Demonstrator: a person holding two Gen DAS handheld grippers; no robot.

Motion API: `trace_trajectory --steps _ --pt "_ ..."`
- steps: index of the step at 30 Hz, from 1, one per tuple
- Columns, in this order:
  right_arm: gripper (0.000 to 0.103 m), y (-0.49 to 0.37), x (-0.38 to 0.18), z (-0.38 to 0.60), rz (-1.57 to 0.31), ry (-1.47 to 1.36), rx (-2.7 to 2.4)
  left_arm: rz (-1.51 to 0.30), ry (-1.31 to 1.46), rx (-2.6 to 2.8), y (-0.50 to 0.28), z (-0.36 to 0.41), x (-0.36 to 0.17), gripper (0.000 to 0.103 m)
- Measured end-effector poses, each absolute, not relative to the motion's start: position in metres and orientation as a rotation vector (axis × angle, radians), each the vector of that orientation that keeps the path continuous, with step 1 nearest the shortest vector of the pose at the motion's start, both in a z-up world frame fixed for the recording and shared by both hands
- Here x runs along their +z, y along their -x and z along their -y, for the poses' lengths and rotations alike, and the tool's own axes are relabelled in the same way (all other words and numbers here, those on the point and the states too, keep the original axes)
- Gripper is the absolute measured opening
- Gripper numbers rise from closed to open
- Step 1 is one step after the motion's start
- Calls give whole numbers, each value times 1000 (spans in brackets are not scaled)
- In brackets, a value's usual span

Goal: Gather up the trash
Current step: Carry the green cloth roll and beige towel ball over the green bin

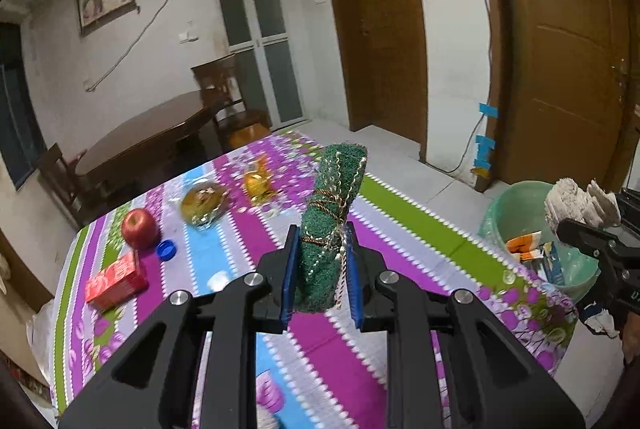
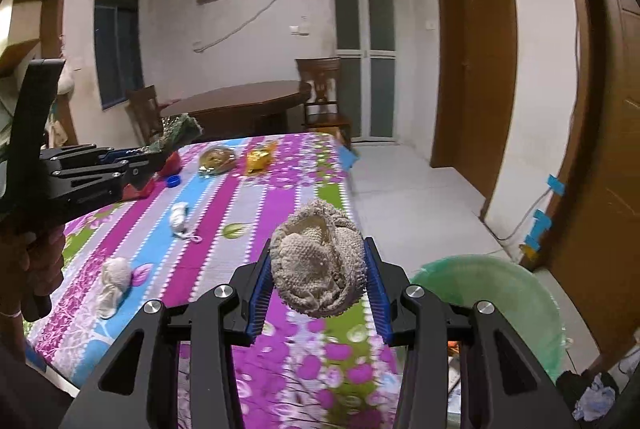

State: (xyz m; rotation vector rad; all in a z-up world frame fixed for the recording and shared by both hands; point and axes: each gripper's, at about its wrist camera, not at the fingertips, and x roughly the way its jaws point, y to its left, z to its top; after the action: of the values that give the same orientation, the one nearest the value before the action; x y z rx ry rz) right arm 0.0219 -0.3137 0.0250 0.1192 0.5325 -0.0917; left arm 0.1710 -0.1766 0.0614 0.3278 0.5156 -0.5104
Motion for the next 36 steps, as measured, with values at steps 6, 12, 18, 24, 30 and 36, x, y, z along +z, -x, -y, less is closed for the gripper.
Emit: trace_trajectory --steps 6,12,18,24,30,36 --pt "43 -10 24 334 -537 -136 -139 -513 -368 -543 -164 207 55 20" --pt "43 1 19 358 -556 -143 -191 -523 -421 -591 -158 242 44 20" --pt "43 14 10 391 -589 -164 -265 -529 -482 -654 -152 284 31 20" --pt "43 27 4 426 -636 -195 -353 -532 -539 -740 -143 330 19 20" --pt "44 39 1 462 -681 -227 -418 -543 -596 -823 -134 372 6 20" --pt "44 49 -4 491 -725 -271 -459 -569 -629 -893 -131 401 -5 20"
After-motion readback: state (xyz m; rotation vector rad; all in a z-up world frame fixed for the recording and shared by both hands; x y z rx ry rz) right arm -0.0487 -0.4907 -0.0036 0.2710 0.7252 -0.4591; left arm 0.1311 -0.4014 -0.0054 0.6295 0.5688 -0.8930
